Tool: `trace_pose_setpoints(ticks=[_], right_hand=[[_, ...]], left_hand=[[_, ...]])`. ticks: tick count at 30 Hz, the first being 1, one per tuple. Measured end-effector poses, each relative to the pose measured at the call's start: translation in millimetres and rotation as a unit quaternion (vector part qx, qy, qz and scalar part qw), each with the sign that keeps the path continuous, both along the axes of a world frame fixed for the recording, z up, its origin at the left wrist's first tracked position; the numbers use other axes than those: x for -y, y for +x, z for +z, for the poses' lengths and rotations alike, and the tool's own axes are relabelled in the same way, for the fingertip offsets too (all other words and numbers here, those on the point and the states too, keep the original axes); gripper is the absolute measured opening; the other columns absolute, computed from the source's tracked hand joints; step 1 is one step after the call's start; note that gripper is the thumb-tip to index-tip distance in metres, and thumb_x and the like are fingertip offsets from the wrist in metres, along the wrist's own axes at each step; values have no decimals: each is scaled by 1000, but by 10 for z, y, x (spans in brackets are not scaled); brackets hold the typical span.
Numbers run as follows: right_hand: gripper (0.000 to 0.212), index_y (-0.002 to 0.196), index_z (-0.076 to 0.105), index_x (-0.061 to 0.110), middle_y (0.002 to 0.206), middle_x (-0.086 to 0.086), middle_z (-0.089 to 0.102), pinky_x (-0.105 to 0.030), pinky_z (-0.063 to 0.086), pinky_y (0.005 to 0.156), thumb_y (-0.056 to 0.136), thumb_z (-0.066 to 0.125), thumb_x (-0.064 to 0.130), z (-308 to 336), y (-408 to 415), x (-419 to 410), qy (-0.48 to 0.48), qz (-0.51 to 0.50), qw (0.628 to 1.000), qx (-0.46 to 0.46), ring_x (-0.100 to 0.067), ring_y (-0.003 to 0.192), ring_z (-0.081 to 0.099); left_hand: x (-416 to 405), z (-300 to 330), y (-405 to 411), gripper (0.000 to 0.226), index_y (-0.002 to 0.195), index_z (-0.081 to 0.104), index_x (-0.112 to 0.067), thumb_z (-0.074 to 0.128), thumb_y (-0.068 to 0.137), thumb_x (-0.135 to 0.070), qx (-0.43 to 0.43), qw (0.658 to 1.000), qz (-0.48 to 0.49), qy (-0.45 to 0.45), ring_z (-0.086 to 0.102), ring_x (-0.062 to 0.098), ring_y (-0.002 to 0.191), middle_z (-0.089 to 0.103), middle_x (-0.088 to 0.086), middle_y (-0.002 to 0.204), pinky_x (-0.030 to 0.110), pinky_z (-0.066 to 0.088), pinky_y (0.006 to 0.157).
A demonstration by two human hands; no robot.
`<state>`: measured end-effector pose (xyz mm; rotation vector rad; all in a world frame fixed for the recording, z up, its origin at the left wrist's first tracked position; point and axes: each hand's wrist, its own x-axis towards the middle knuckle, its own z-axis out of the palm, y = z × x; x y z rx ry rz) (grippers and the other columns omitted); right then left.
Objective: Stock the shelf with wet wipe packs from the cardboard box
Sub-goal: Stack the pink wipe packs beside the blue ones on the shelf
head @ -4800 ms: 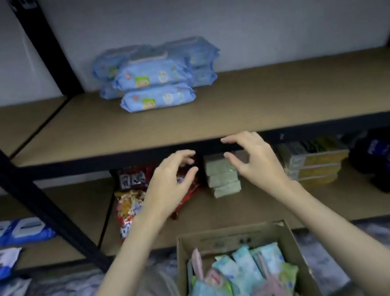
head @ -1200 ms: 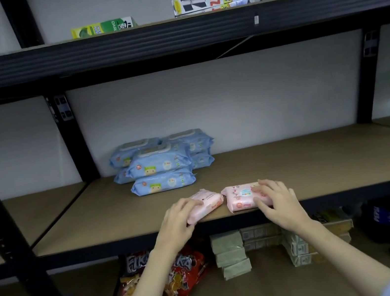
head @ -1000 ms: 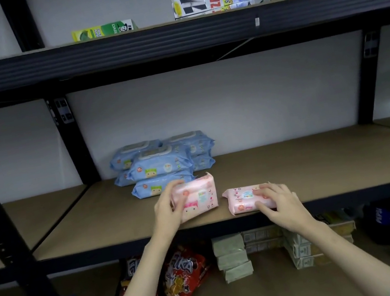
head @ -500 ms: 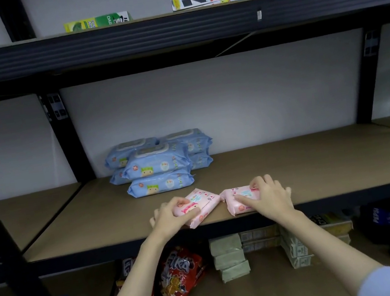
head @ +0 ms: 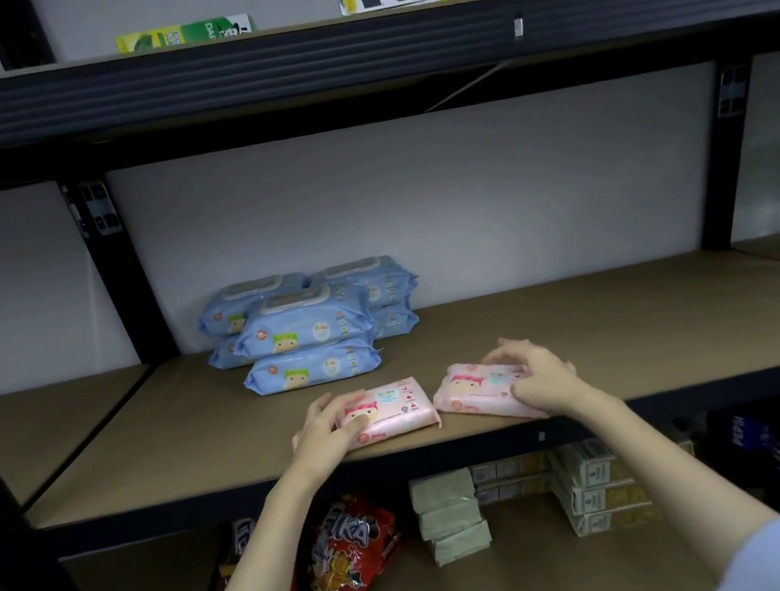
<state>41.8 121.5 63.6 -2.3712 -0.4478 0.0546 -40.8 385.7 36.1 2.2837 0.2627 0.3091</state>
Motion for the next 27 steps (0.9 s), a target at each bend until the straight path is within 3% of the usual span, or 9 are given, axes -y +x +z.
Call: trace_pose_setpoints(ticks=[2, 4, 5, 8, 12, 17, 21, 27], right_hand=[[38, 126, 50, 38, 144, 1, 37, -51, 17, 107, 90, 46, 26, -13, -13, -44, -59, -46, 996, 40, -25, 134, 26], [37, 125, 51, 39, 141, 1, 39, -49, 22, 104, 90, 46, 50, -73, -34, -54, -134, -40, 988, 65, -25, 130, 30], [37, 121, 55, 38, 140, 2, 40, -48, 25, 102, 88, 49, 53, -104, -16, -35, -141, -34, 987, 72, -23, 129, 32], [30, 110, 62, 35, 139, 4, 43, -47, 30, 106, 83, 62, 46, -144, 67, 46, -64, 2, 996, 59, -20, 129, 38], [27, 106, 64, 34, 142, -7, 40, -47, 28, 109, 80, 67, 39, -224, 70, 41, 5, 7, 998, 59, -23, 134, 33], [30, 113, 63, 30, 145, -6, 36, -37, 27, 107, 84, 64, 38, -288, 11, -58, 20, -6, 997, 78, -23, 134, 30], [28, 112, 63, 29, 145, -3, 37, -30, 27, 103, 85, 63, 36, -316, -25, -103, 25, -10, 995, 92, -21, 134, 30], [40, 120, 58, 32, 146, -3, 34, -33, 28, 106, 82, 66, 38, -333, -34, -85, 55, -15, 995, 87, -21, 134, 30]], left_hand=[[16, 6, -14, 31, 123, 53, -42, 52, 91, -39, -5, 1000, 9, 11, 24, 23, 137, 31, 1, 146, 37, 9, 113], [20, 17, -21, 34, 123, 52, -44, 52, 90, -45, -12, 999, 11, 28, 24, 25, 136, 34, 3, 143, 37, 12, 112], [24, 22, -28, 36, 124, 51, -45, 53, 88, -48, -15, 999, 9, 36, 23, 26, 136, 34, 3, 143, 38, 13, 112], [46, 25, -48, 42, 124, 50, -46, 58, 83, -51, -14, 998, 11, 60, 23, 27, 135, 34, 3, 143, 38, 15, 111], [37, 36, -49, 42, 121, 51, -48, 62, 81, -51, -15, 999, 8, 51, 23, 28, 135, 35, 4, 143, 39, 14, 111], [68, 47, -19, 39, 119, 47, -55, 58, 82, -55, -34, 997, -14, 71, 20, 24, 137, 34, -8, 147, 40, 10, 110], [106, 28, -8, 40, 119, 47, -58, 57, 80, -59, -30, 997, 7, 75, 20, 25, 136, 35, -3, 147, 39, 12, 109], [91, 17, -9, 41, 122, 43, -57, 54, 83, -58, -35, 996, -6, 79, 19, 23, 136, 38, -4, 145, 40, 11, 109]])
